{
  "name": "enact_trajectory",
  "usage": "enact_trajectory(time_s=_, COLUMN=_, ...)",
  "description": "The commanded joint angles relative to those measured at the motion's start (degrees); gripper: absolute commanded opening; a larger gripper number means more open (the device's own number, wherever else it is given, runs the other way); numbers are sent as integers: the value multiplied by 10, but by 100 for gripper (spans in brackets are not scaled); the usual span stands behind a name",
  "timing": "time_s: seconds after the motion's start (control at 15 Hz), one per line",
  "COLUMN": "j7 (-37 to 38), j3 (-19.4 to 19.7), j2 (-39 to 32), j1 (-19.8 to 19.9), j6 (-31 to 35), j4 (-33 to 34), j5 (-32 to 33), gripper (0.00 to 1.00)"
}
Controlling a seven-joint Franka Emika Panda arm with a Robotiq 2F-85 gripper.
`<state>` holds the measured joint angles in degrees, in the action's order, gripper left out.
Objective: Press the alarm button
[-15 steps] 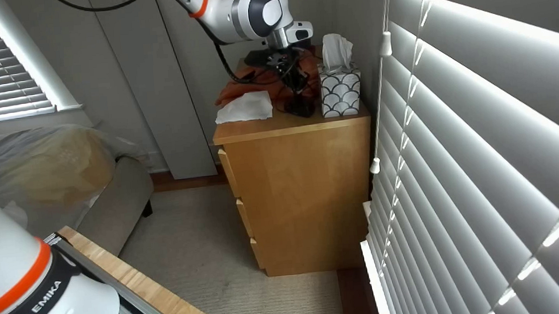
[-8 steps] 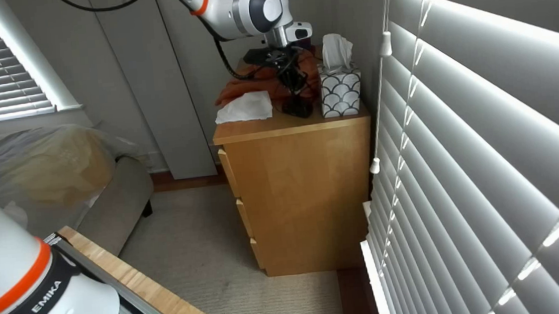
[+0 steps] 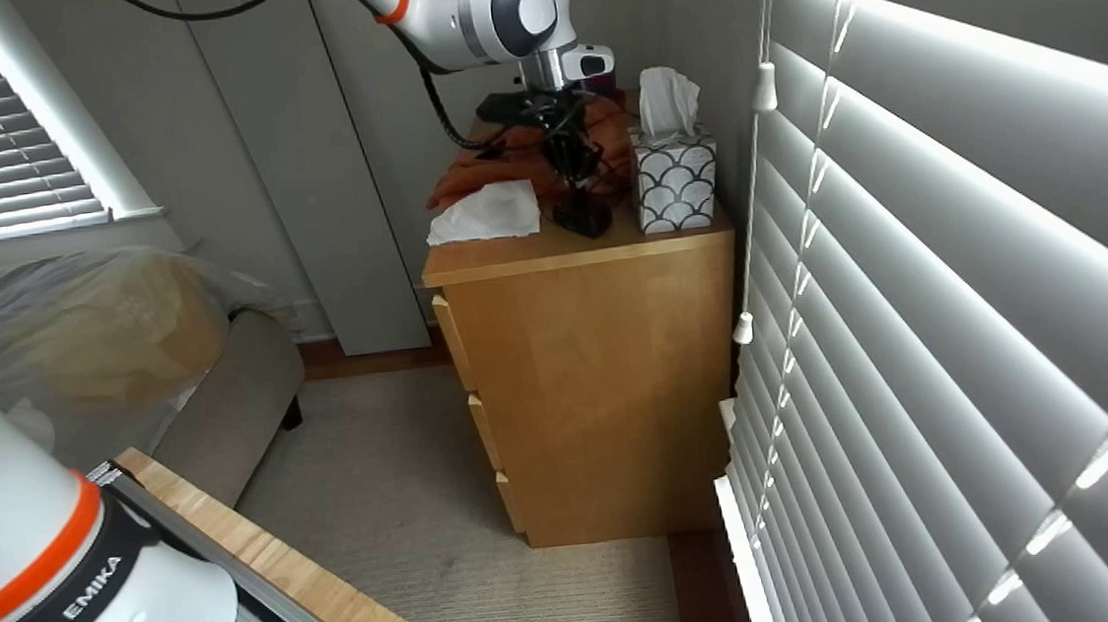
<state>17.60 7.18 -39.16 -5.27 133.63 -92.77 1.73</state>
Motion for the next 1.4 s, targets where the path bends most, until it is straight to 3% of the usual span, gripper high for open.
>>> enact_trajectory(time_s=0.0, j7=13, j3=0, j2=32, j1=-6, j6=-10, j4=-31, j5=12, gripper=0)
enact_trajectory(time_s=0.47, j7=19, j3=4, j2=118, j1=-10, j6=-4, j4=-77, j5=26, gripper=0)
enact_trajectory(time_s=0.53, j7=2, j3=-4, j2=136, j1=-4, j6=-8, j4=-84, j5=22, gripper=26)
enact_trajectory(time_s=0.6, j7=-3, j3=-7, j2=153, j1=-3, j6=-8, j4=-91, j5=23, gripper=27)
enact_trajectory(time_s=1.13, j7=-66, j3=-53, j2=255, j1=3, j6=-23, j4=-128, j5=8, gripper=86)
enact_trajectory(time_s=1.27, j7=-98, j3=-68, j2=273, j1=8, j6=-7, j4=-139, j5=-6, gripper=98)
enact_trajectory(time_s=1.33, j7=-122, j3=-76, j2=279, j1=12, j6=-6, j4=-142, j5=-17, gripper=100)
